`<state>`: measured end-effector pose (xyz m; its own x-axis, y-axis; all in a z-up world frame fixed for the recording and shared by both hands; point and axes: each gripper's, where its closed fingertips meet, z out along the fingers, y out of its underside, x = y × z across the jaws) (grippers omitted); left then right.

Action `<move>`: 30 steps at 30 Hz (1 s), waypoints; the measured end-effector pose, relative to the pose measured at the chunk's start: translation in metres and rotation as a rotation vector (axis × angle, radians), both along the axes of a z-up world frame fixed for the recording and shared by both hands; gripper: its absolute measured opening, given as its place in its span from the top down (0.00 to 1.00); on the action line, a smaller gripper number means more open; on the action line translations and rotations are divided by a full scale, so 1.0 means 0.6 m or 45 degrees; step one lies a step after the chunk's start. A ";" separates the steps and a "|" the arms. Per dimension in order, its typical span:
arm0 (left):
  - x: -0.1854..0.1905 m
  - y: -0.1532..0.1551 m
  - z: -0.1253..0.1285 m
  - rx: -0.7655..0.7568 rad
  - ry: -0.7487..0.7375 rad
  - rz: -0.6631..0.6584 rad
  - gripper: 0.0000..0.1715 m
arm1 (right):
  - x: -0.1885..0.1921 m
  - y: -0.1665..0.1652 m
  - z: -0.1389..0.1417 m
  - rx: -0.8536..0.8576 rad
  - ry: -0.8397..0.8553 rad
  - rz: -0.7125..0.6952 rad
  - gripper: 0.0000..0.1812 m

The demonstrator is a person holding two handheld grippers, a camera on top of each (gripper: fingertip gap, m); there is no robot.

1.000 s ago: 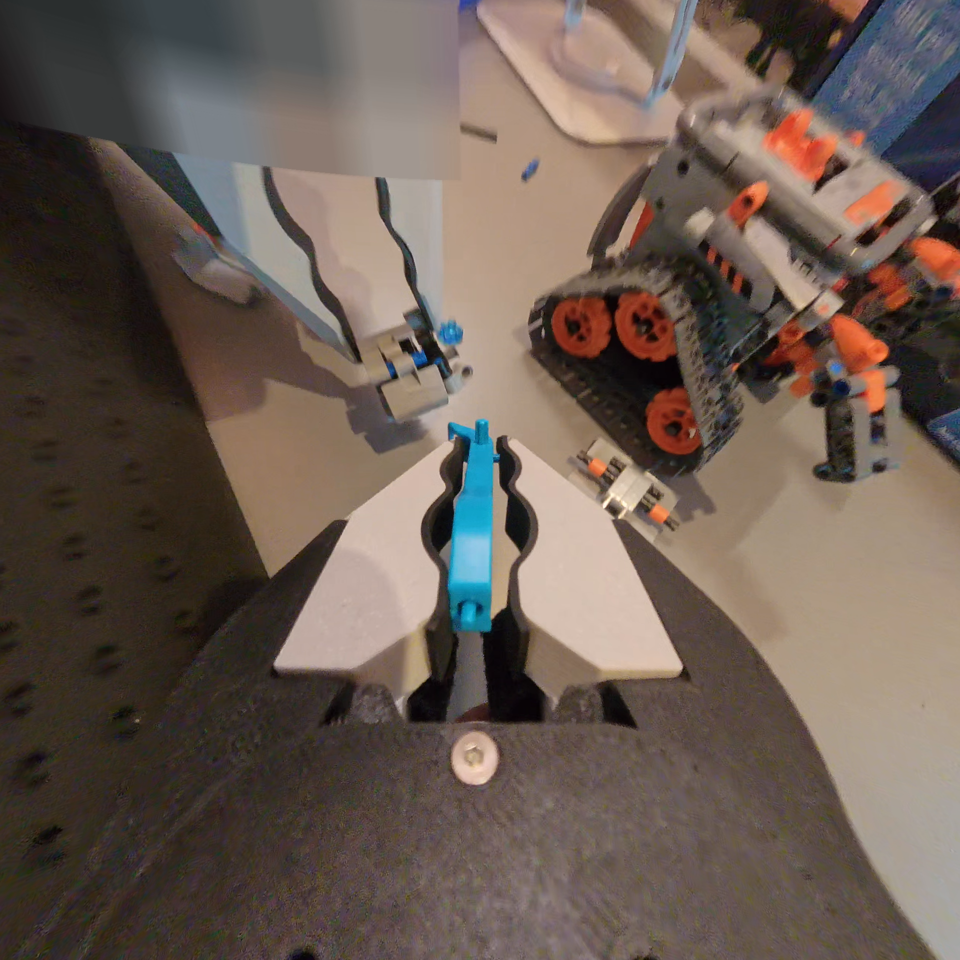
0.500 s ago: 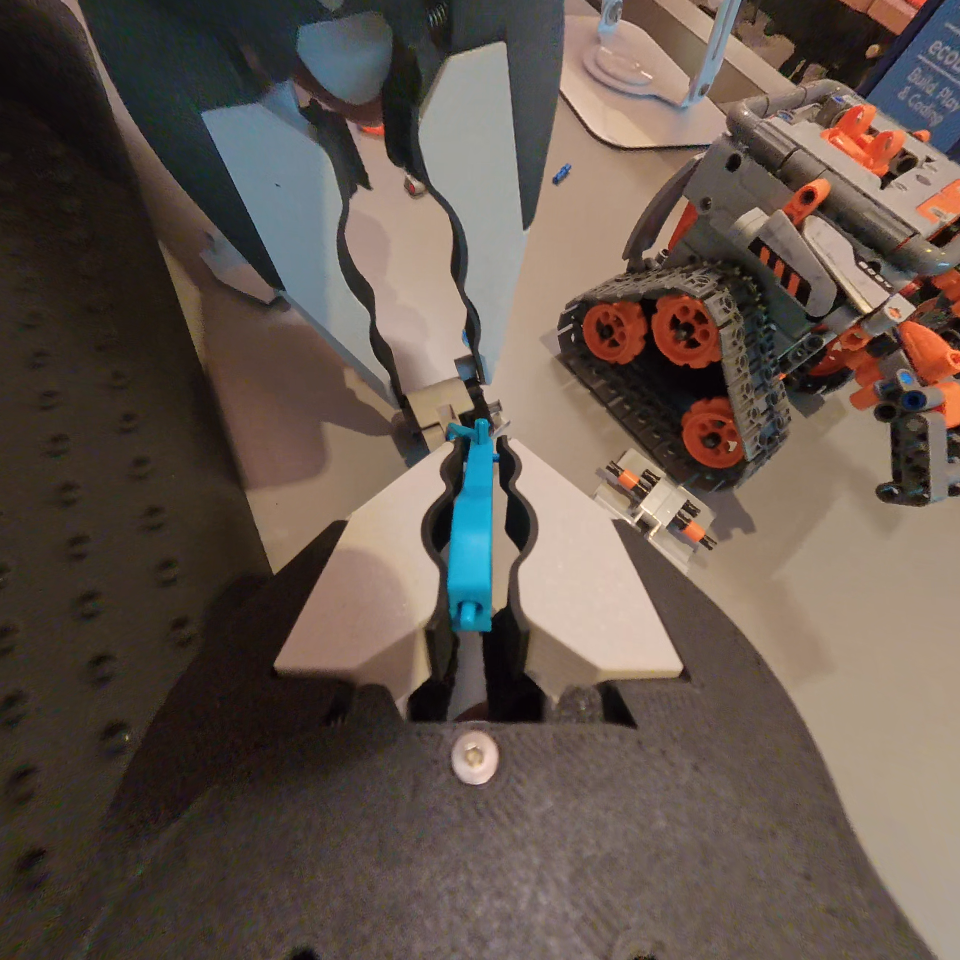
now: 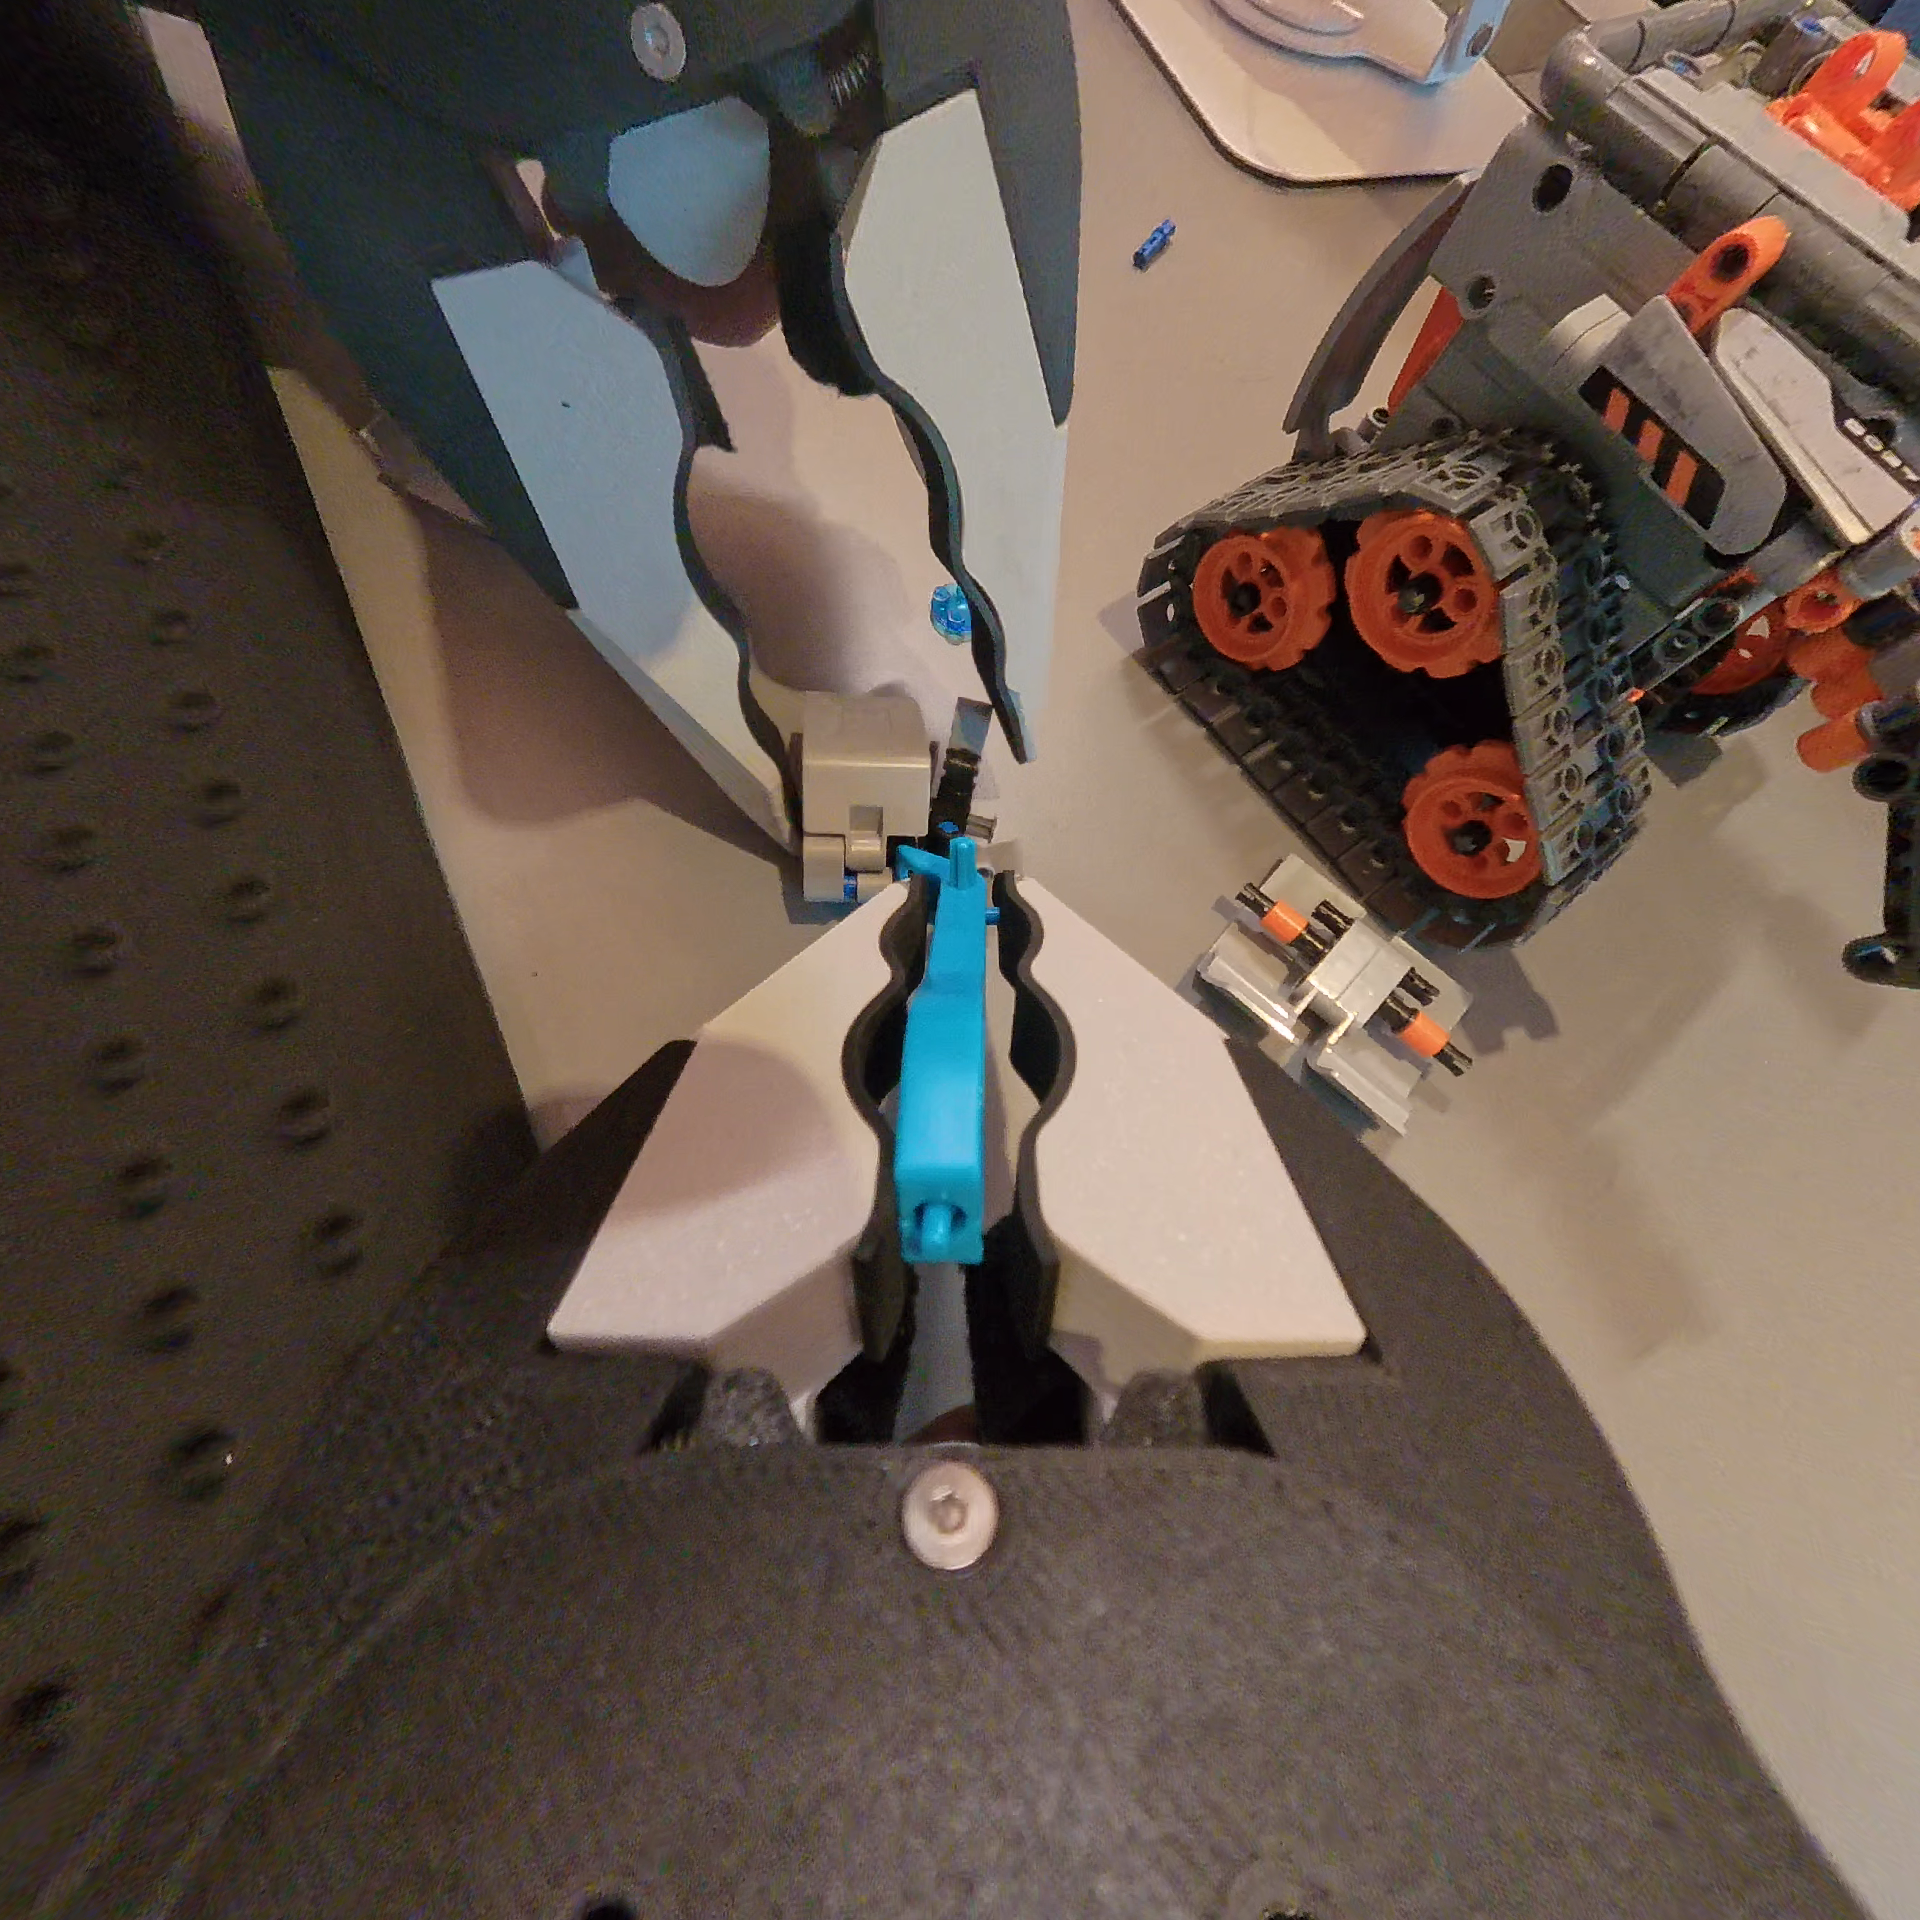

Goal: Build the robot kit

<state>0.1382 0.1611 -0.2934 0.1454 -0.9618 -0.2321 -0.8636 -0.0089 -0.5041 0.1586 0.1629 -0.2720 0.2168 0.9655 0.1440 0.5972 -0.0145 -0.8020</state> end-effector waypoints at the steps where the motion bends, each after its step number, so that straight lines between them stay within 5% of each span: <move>1: 0.000 -0.001 -0.002 0.009 -0.005 -0.002 0.72 | 0.000 0.000 0.000 0.011 -0.004 0.000 0.94; 6: 0.008 -0.004 0.022 0.077 -0.145 -0.032 0.69 | 0.001 0.000 0.003 0.030 0.000 -0.001 0.94; 18: 0.007 -0.024 0.026 -0.040 -0.165 -0.158 0.85 | -0.003 -0.013 0.008 0.033 0.022 0.051 0.94; 30: 0.002 -0.036 0.023 -0.160 -0.229 -0.169 0.77 | -0.010 -0.020 0.000 0.048 -0.019 0.090 0.94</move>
